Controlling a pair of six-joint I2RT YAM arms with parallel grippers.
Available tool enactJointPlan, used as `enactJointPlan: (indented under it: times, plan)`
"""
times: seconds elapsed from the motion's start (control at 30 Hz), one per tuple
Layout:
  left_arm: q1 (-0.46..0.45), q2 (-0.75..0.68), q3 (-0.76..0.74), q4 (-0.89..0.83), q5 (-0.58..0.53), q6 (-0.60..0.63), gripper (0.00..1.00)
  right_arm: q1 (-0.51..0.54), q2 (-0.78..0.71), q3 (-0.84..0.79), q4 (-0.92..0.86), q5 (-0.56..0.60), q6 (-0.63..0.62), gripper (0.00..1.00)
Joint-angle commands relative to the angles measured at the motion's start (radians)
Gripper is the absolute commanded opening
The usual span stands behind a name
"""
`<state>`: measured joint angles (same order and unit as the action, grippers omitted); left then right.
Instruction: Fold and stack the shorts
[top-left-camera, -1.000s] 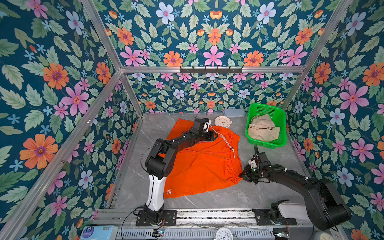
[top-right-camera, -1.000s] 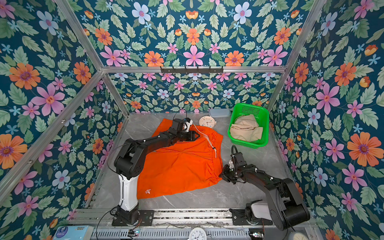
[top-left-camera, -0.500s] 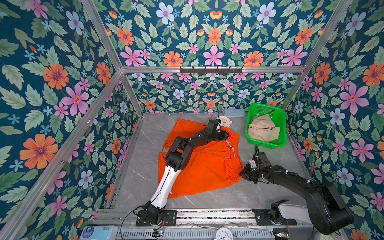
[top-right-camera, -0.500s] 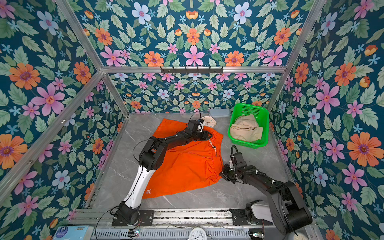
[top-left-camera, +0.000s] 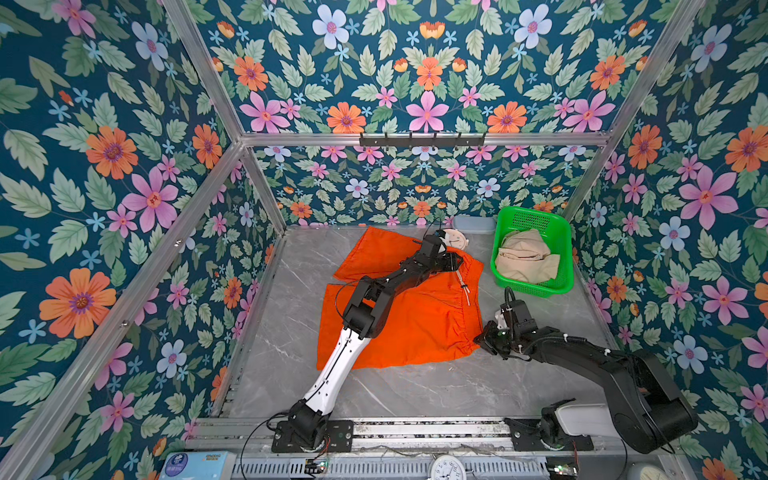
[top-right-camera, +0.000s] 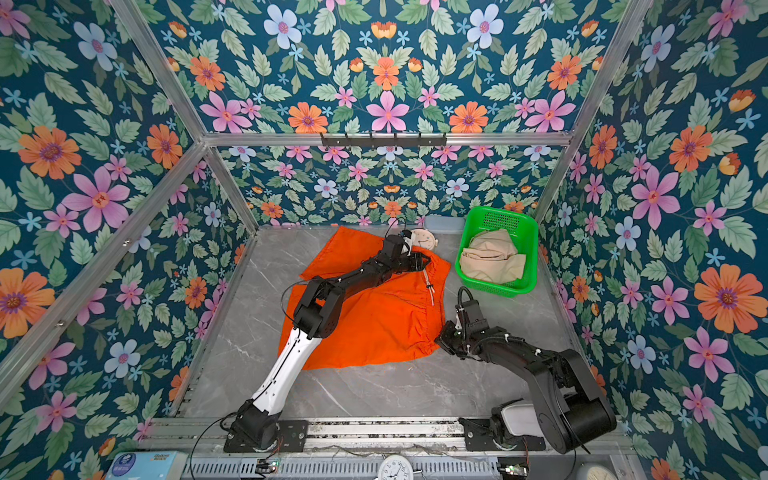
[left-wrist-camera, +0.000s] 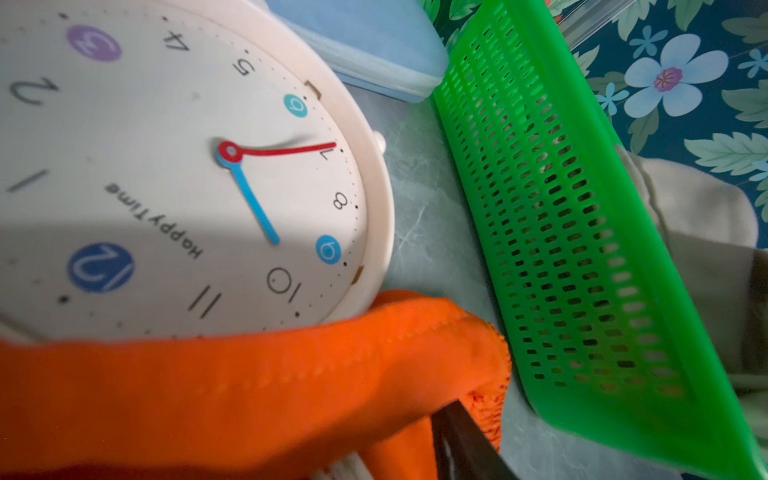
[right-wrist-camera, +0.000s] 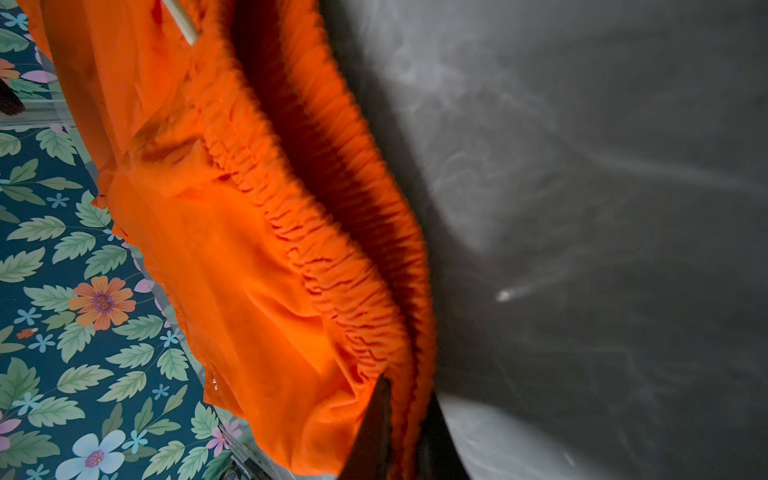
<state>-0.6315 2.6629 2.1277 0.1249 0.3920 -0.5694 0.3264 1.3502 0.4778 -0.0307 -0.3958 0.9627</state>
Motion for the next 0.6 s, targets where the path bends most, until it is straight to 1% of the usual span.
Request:
enactJointPlan:
  times: [0.0,0.07,0.23,0.37,0.47,0.57]
  plan:
    - [0.003,-0.050,-0.048,-0.111,-0.022,0.010,0.53,0.001,0.006,0.010,0.016,0.011,0.011,0.11]
    - [0.003,-0.133,-0.136,-0.099,-0.027,0.029,0.53,0.002,0.002,0.010,0.010,0.012,0.012,0.11]
    - [0.003,-0.407,-0.423,-0.067,-0.074,0.076,0.54,0.003,-0.011,0.015,-0.018,0.017,-0.002,0.11]
    - [0.012,-0.619,-0.618,-0.113,-0.143,0.097,0.56,0.005,-0.015,0.019,-0.036,0.013,-0.015,0.11]
    - [0.029,-0.778,-0.793,-0.132,-0.158,0.018,0.58,0.005,-0.022,0.022,-0.047,0.018,-0.022,0.11]
    - [0.060,-0.912,-0.944,-0.184,-0.177,-0.103,0.60,0.011,-0.026,0.034,-0.063,0.023,-0.028,0.11]
